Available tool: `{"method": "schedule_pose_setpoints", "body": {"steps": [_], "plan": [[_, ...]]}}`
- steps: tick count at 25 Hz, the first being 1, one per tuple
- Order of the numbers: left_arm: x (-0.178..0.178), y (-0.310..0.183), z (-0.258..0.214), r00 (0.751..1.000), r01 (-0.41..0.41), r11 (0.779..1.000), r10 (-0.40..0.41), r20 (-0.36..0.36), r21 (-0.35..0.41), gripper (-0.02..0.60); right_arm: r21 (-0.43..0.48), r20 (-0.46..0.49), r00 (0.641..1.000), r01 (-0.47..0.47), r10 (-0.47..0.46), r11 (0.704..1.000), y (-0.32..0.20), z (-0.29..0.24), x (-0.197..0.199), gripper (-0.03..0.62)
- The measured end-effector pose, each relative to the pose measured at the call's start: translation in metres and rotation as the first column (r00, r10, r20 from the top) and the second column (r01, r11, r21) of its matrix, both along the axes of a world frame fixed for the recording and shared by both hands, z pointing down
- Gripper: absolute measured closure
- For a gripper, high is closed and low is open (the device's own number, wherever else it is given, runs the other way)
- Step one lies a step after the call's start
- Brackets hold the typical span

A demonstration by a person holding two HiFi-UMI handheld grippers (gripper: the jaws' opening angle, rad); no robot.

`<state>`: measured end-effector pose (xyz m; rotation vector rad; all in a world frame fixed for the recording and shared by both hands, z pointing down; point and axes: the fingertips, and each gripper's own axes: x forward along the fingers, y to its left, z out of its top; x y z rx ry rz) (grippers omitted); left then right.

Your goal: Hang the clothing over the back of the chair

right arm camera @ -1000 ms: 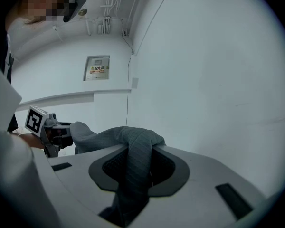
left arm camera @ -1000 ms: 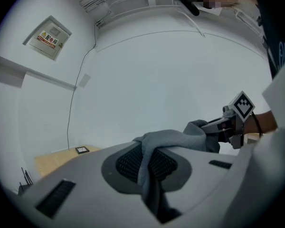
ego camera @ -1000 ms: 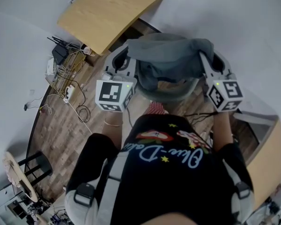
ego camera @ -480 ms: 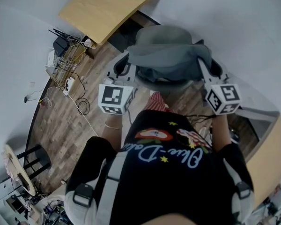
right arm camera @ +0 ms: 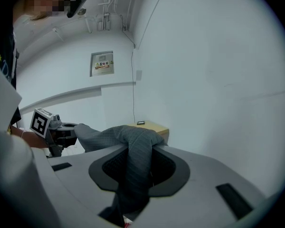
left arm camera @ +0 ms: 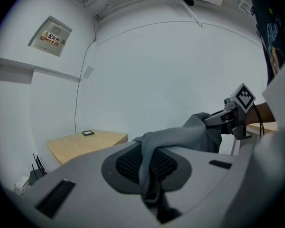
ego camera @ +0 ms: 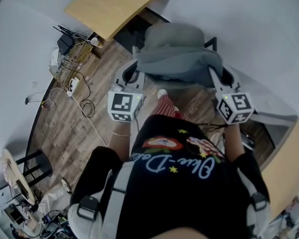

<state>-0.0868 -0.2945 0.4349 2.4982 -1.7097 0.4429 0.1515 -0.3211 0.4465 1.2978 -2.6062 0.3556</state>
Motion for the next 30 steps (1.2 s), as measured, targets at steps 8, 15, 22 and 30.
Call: {"method": "schedule_pose_setpoints", "body": {"steps": [8, 15, 22, 30], "plan": [[-0.008, 0.016, 0.015, 0.999, -0.023, 1.0, 0.023, -0.044, 0.0, 0.558, -0.002, -0.02, 0.999, -0.039, 0.039, 0.999, 0.024, 0.012, -0.006, 0.503], [-0.005, 0.041, 0.031, 0.996, -0.076, 0.997, 0.075, -0.045, -0.03, 0.558, -0.025, -0.045, 0.996, -0.08, 0.079, 0.996, 0.056, 0.024, -0.001, 0.503], [-0.005, 0.071, 0.052, 0.99, -0.128, 0.99, 0.124, -0.069, -0.06, 0.558, -0.021, -0.069, 0.989, -0.135, 0.134, 0.991, 0.084, 0.042, -0.001, 0.502], [-0.006, 0.093, 0.071, 0.991, -0.127, 0.986, 0.121, -0.062, -0.112, 0.558, -0.053, -0.114, 0.982, -0.154, 0.147, 0.987, 0.111, 0.058, 0.002, 0.493]]}}
